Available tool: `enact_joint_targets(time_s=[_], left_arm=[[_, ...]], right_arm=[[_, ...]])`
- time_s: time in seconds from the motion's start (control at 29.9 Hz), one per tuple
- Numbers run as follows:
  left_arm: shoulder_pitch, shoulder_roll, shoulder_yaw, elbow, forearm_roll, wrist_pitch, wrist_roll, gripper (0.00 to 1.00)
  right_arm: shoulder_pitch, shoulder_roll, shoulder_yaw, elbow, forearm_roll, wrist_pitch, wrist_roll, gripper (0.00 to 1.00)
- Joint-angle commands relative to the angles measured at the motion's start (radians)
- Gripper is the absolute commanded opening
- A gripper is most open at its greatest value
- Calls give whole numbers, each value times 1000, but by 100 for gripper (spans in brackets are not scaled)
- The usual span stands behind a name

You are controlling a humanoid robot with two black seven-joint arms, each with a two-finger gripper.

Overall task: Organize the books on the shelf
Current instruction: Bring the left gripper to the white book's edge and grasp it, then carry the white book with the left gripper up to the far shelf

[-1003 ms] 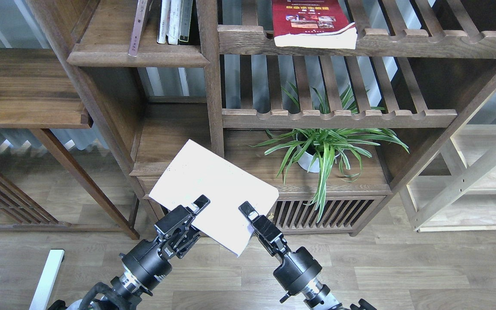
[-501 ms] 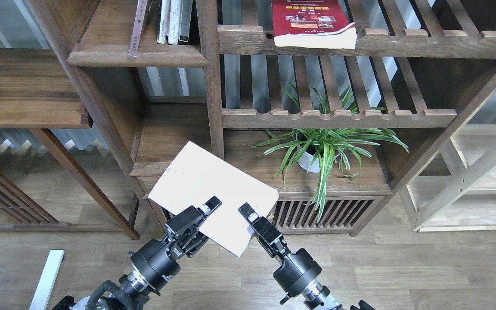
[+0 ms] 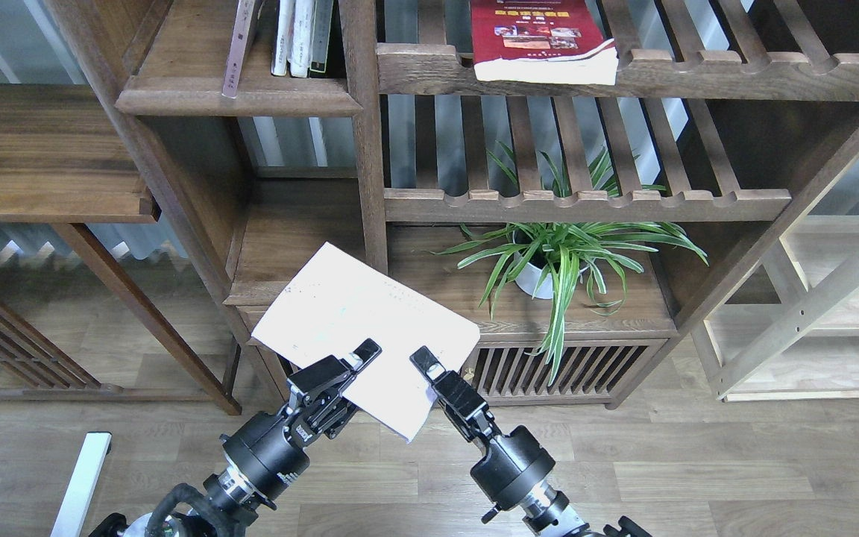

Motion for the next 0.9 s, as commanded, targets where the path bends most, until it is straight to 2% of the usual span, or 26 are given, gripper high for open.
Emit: enact_joint_targets(time_s=[0.0, 0.1, 0.2, 0.3, 0.4, 0.47, 0.64, 0.87], left_arm=[[1, 0, -39, 0, 0, -1, -1, 0], [3, 0, -44, 0, 0, -1, -1, 0], [4, 0, -47, -5, -2, -1, -1, 0], [3, 0, -48, -10, -2, -1, -1, 0], [3, 0, -53, -11, 1, -1, -1, 0], [4, 0, -61, -13, 7, -1, -1, 0], [4, 0, -125, -19, 102, -1, -1, 0], [4, 0, -235, -88, 253, -1, -1, 0]], right_arm=[[-2, 0, 3, -4, -1, 0, 0, 16], [0, 0, 4, -6, 1, 0, 2, 26], [14, 0, 6, -6, -1, 0, 0, 48], [15, 0, 13, -6, -1, 0, 0, 63], [15, 0, 24, -10, -1, 0, 2, 82], [14, 0, 49, -24, 1, 0, 3, 87], [12, 0, 136, -60, 5, 0, 6, 87], [14, 0, 234, -110, 11, 0, 8, 90]])
